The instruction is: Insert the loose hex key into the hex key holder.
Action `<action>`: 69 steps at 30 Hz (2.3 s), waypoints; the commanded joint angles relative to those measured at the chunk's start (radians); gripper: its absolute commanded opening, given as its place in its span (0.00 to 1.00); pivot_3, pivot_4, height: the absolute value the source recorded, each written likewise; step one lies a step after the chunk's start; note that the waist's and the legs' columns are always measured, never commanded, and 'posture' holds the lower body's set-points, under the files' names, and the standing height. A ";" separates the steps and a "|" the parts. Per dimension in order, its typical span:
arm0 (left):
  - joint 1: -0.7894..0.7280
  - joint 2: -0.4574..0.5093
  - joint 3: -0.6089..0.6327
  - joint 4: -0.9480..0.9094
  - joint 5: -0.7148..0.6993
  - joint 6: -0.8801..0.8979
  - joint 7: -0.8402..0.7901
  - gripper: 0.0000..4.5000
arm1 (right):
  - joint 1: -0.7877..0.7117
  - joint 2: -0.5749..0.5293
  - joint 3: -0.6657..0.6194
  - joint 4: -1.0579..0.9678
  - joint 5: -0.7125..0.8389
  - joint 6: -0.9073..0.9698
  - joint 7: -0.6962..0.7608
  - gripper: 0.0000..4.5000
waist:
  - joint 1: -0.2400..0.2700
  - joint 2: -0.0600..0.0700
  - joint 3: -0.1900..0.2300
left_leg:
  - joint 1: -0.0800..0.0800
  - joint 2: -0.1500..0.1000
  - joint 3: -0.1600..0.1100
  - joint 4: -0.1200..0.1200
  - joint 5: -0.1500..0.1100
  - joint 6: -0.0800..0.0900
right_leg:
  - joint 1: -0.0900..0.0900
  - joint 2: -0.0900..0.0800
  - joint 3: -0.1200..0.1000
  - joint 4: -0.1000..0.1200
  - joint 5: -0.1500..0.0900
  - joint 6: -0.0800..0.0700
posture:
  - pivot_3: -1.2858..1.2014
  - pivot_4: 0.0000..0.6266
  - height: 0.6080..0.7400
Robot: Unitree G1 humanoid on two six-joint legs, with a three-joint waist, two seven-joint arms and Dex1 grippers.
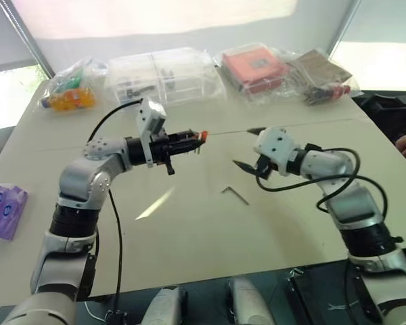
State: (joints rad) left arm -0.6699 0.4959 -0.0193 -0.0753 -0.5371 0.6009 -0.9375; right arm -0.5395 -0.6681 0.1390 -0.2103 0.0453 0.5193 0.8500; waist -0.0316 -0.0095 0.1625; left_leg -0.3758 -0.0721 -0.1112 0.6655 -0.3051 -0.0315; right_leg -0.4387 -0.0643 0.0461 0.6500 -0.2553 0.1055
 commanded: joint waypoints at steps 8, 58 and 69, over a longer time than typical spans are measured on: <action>0.012 0.002 0.028 -0.064 -0.019 -0.003 0.034 0.05 | 0.051 -0.036 0.074 -0.191 0.121 0.406 0.004 0.99 | 0.023 0.000 0.000 | 0.000 -0.001 0.001 0.001 -0.002 0.003 | 0.000 -0.001 0.000 0.000 0.000 0.000 | 0.52 0.24 1.00; -0.096 -0.116 -0.018 0.101 0.047 -0.077 0.061 0.05 | -0.117 0.558 -0.102 0.102 0.040 -0.515 -0.626 0.00 | 0.012 -0.001 -0.001 | 0.001 -0.001 0.002 0.000 0.001 -0.002 | -0.001 0.000 0.000 0.001 0.000 0.000 | 0.52 0.24 1.00; -0.160 -0.156 0.004 0.169 0.050 -0.086 0.079 0.05 | -0.084 0.634 -0.055 0.094 0.088 -0.592 -0.563 0.00 | 0.009 -0.001 -0.001 | 0.001 -0.001 0.001 0.000 0.001 -0.002 | -0.002 0.000 0.000 0.002 0.000 0.000 | 0.52 0.24 1.00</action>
State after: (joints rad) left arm -0.7991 0.3419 -0.0434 0.1069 -0.4796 0.5317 -0.8635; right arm -0.6249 -0.0387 0.0744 -0.0817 0.1258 -0.0426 0.2768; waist -0.0225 -0.0102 0.1617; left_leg -0.3752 -0.0727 -0.1100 0.6653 -0.3040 -0.0334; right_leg -0.4403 -0.0642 0.0458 0.6517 -0.2551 0.1057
